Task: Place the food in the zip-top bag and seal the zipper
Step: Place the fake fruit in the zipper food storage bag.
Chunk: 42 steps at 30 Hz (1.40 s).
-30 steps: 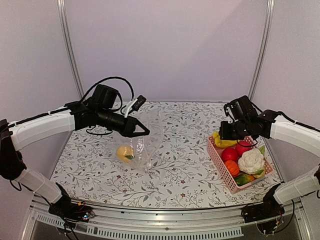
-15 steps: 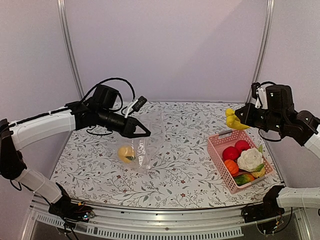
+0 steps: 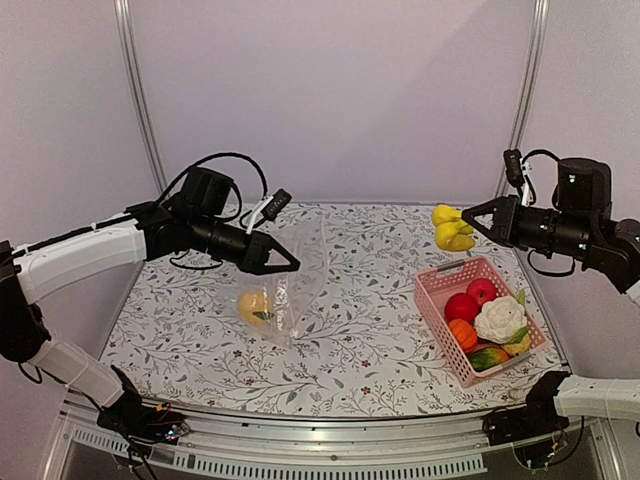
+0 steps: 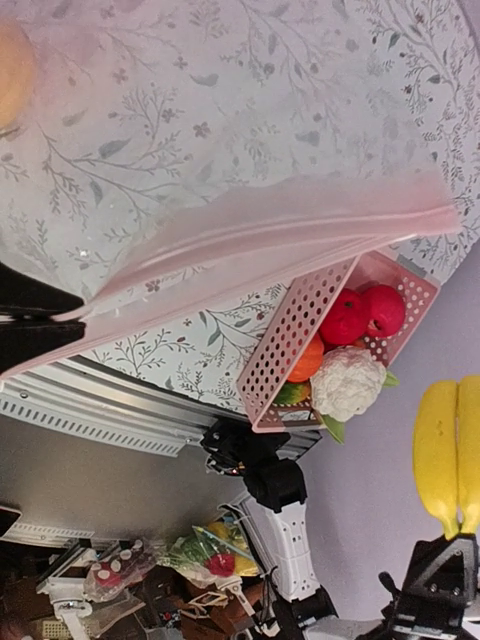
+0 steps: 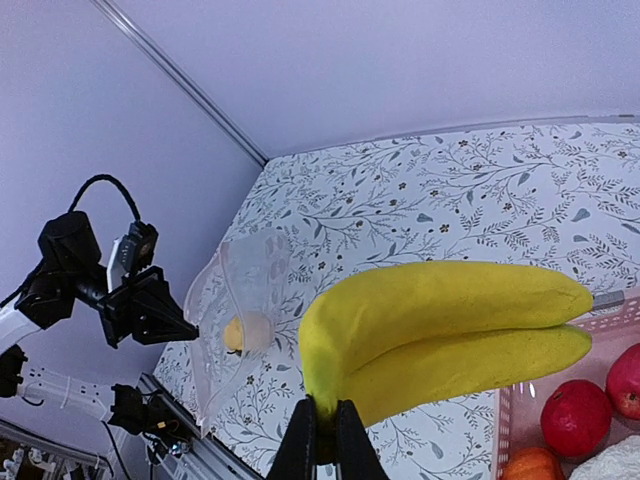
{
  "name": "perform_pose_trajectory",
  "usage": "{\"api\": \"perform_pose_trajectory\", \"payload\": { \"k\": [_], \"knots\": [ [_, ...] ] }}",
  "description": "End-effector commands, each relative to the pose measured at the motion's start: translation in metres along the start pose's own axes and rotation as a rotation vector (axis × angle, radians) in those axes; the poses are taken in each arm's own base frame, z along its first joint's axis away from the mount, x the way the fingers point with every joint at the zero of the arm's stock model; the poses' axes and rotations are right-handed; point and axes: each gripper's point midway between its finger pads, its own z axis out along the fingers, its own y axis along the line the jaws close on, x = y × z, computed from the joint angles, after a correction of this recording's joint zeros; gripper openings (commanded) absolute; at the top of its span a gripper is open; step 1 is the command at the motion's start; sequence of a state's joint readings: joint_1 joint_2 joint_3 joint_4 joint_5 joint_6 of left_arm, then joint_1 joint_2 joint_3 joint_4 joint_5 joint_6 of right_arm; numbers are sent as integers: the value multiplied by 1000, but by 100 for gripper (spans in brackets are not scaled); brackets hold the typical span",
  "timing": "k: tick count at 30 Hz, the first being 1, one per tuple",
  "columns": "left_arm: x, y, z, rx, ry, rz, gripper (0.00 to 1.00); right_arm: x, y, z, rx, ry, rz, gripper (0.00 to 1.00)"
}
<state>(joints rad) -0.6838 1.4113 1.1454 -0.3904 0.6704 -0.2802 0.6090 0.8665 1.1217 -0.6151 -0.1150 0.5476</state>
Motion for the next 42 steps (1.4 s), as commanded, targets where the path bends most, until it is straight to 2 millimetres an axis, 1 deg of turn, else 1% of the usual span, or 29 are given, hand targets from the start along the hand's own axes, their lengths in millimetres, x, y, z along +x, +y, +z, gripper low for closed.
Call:
{"api": "perform_pose_trajectory", "payload": {
  "k": [1,4,5,6,8,11,13,16,17,22,27,34,37,42],
  "knots": [
    [-3,-3,-4,19,2,9,0,-17,59,-12,-246,-2,-33,0],
    [-2,-8,-3,51,10,2,0,-17,84,-8,-332,27,-38,0],
    [-2,-8,-3,56,11,3,0,-14,93,-3,-357,51,-45,0],
    [-2,-8,-3,55,11,4,0,-12,104,-3,-389,65,-58,0],
    [-1,-6,-2,47,13,5,0,-2,121,7,-446,105,-78,0],
    [0,-3,-1,43,19,6,0,11,147,11,-550,133,-101,0],
    [2,-2,1,44,26,3,0,19,159,13,-591,151,-112,0],
    [3,-2,3,53,35,1,0,31,171,13,-652,175,-129,0],
    [3,-2,4,54,35,1,0,32,175,12,-678,171,-132,0],
    [3,-5,3,75,36,11,0,46,184,7,-756,224,-132,0],
    [2,-17,0,134,38,26,0,63,190,4,-833,280,-142,0],
    [1,-24,-2,174,38,36,0,75,197,-1,-917,326,-142,0],
    [2,-27,-2,196,44,35,0,80,198,3,-932,345,-131,0],
    [1,-32,-4,219,41,38,0,90,193,17,-904,369,-133,0]
  ]
}}
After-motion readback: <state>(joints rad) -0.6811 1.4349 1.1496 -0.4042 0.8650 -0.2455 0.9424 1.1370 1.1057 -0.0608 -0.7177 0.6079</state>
